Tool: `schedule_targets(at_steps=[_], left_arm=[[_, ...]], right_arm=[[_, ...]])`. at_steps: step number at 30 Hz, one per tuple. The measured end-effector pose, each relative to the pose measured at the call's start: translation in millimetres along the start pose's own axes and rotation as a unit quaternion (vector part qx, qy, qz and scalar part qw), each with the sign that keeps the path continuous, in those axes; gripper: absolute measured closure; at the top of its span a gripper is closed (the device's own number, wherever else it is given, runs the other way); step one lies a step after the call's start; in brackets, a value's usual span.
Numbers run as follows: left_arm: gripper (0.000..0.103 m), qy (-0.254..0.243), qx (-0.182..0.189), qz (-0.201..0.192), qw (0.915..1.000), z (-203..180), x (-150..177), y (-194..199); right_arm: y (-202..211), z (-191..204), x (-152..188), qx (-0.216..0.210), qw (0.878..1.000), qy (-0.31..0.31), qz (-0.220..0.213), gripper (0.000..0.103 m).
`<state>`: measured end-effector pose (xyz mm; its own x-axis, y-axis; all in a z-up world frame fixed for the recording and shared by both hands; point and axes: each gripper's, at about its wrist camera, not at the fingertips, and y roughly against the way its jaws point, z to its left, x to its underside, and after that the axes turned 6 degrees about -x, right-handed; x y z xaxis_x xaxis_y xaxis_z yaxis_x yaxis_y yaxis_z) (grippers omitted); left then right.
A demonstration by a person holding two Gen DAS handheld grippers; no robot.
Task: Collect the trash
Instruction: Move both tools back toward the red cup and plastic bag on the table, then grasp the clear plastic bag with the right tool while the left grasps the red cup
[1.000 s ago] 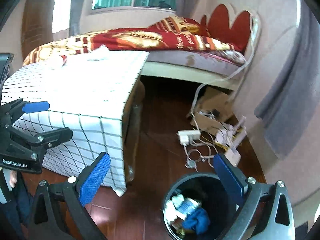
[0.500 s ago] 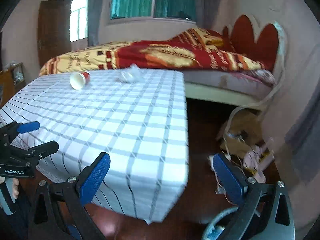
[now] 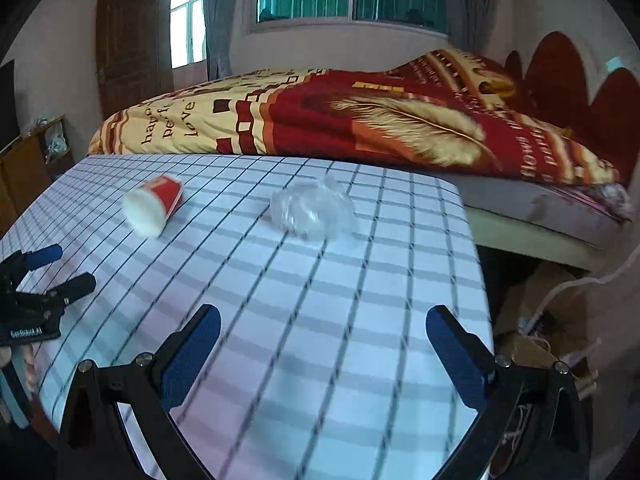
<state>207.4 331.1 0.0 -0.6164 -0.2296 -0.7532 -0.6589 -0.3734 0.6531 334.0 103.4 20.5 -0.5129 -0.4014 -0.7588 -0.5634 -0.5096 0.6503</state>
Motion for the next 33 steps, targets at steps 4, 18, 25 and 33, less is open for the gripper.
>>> schedule_targets(at_steps=[4,18,25,33], left_arm=[[0.001,0.004,-0.006,0.009,0.9999,2,-20,-33],[0.029,-0.016,0.015,0.049,0.9986,0,-53,-94],[0.039,-0.011,0.033,0.029,0.9990,6,-45,-76],[0.039,-0.016,0.041,-0.011,0.9990,4,-34,-35]], right_arm=[[-47,-2,-34,-0.014,1.000,0.000,0.021,0.000],[-149,-7,-69,-0.035,0.995,-0.027,0.085,0.016],[-138,1,-64,-0.056,0.996,-0.022,0.070,0.050],[-87,11,-49,-0.055,0.998,-0.001,0.030,0.051]])
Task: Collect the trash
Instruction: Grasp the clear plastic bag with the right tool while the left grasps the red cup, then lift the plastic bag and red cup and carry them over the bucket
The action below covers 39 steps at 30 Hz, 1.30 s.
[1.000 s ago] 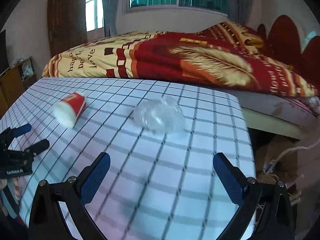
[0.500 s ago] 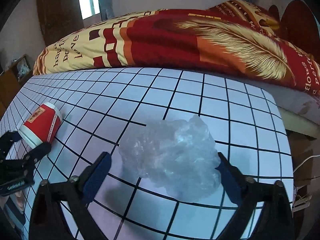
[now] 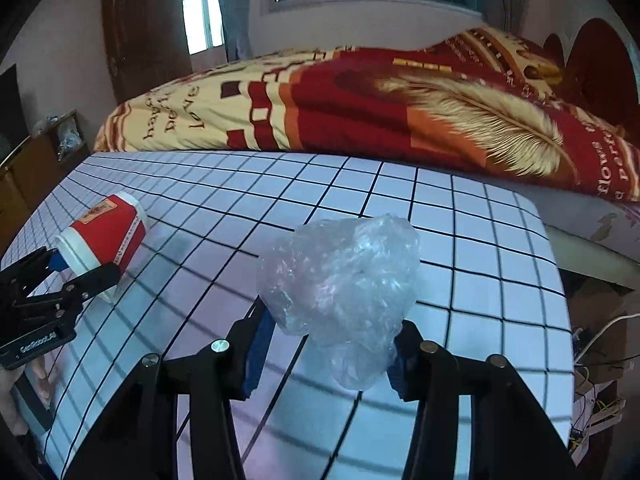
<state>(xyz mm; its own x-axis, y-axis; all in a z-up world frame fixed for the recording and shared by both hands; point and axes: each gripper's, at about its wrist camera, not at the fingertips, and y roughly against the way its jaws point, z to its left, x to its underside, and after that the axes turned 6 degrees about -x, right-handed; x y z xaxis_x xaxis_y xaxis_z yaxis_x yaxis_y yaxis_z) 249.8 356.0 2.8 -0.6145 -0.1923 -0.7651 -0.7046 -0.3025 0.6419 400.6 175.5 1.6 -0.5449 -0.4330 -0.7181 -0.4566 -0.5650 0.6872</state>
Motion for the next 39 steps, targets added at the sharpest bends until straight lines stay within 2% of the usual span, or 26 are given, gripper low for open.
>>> schedule_targets(at_steps=[15,24,39], left_arm=[[0.039,-0.029,0.010,-0.021,0.9993,-28,13,54],[0.039,-0.045,0.017,-0.048,0.9977,-35,24,98],[0.039,-0.061,0.060,-0.086,0.9926,-66,46,172]], right_arm=[[75,28,31,0.009,0.999,0.032,-0.022,0.051],[131,43,53,0.012,0.998,0.034,-0.054,0.051],[227,57,102,0.026,0.994,0.037,-0.098,0.051]])
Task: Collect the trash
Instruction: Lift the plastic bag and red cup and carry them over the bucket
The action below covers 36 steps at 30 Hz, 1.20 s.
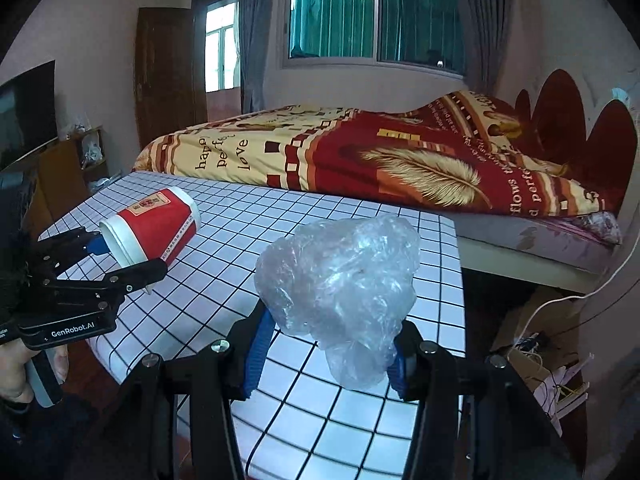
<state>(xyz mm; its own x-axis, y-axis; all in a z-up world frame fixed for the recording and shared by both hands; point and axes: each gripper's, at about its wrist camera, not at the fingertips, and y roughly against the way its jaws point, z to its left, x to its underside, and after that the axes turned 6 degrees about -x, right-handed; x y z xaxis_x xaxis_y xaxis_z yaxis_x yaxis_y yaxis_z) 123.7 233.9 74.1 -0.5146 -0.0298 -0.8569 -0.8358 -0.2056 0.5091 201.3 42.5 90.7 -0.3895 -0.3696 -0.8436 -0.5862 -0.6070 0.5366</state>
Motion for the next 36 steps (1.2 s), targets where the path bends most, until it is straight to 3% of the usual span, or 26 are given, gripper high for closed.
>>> schedule_targets(at_steps=[16,36], left_arm=[[0.039,-0.042,0.069,-0.024,0.9964,-78,-4,35],[0.039,-0.102,0.171,-0.013,0.9799,-196,10,44]], right_arm=[[112,-31,44,0.059,0.996,-0.043,-0.046,0.051],[201,-115,140,0.166,0.978,-0.119,-0.030,0.051]])
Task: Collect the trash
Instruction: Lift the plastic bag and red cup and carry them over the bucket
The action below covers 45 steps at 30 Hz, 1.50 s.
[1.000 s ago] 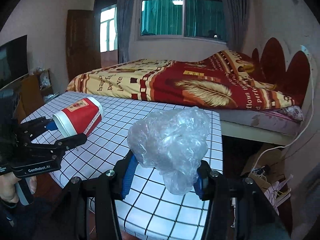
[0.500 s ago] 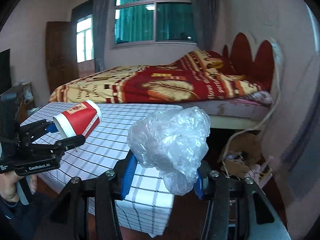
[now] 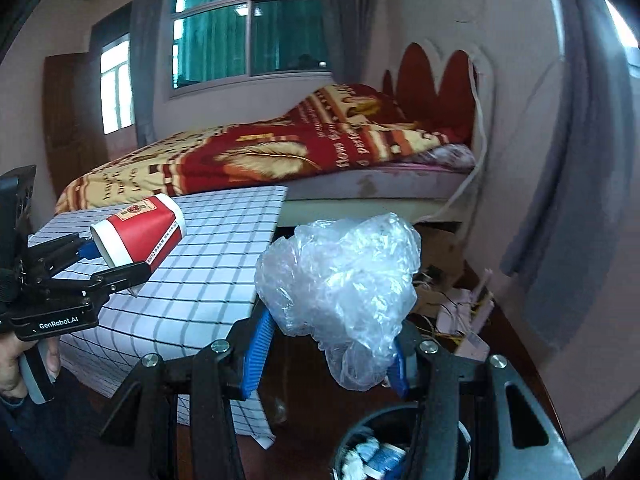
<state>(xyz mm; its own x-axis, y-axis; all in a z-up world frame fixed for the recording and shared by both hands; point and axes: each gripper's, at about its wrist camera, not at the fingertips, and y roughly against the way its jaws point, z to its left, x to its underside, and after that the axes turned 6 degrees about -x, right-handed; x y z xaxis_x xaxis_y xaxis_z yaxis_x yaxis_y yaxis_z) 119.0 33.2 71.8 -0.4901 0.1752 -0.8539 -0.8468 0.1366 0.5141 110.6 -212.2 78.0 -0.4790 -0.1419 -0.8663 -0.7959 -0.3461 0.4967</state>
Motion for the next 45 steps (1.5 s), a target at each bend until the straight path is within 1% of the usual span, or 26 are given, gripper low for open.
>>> schedule_targets(at_steps=[9,13,20,26,34,40,45], left_arm=[[0.039,-0.028,0.056,0.019,0.9979,-52,12,-17],[0.039,-0.040,0.079,0.036,0.9954,-73,20,-30],[0.039,-0.056,0.115,0.068,0.9895,-109,37,-46],[0.039,-0.080,0.147,0.084,0.9823,-140,50,-52],[0.039,-0.086,0.168,0.116,0.9752,-161,65,-71],[0.039,-0.092,0.182,0.147,0.9679,-177,83,-89],[0.039,-0.090,0.187,0.166,0.9639,-186,93,-107]], right_arm=[[13,-41,41,0.036,0.998,-0.039,0.018,0.051],[14,-59,60,0.050,0.997,-0.056,0.033,0.051],[19,-83,88,0.067,0.994,-0.075,0.051,0.051],[20,-97,110,0.079,0.991,-0.080,0.074,0.051],[16,-116,146,0.083,0.986,-0.097,0.108,0.051],[3,-126,171,0.073,0.982,-0.101,0.140,0.051],[-17,-133,188,0.063,0.978,-0.101,0.173,0.051]])
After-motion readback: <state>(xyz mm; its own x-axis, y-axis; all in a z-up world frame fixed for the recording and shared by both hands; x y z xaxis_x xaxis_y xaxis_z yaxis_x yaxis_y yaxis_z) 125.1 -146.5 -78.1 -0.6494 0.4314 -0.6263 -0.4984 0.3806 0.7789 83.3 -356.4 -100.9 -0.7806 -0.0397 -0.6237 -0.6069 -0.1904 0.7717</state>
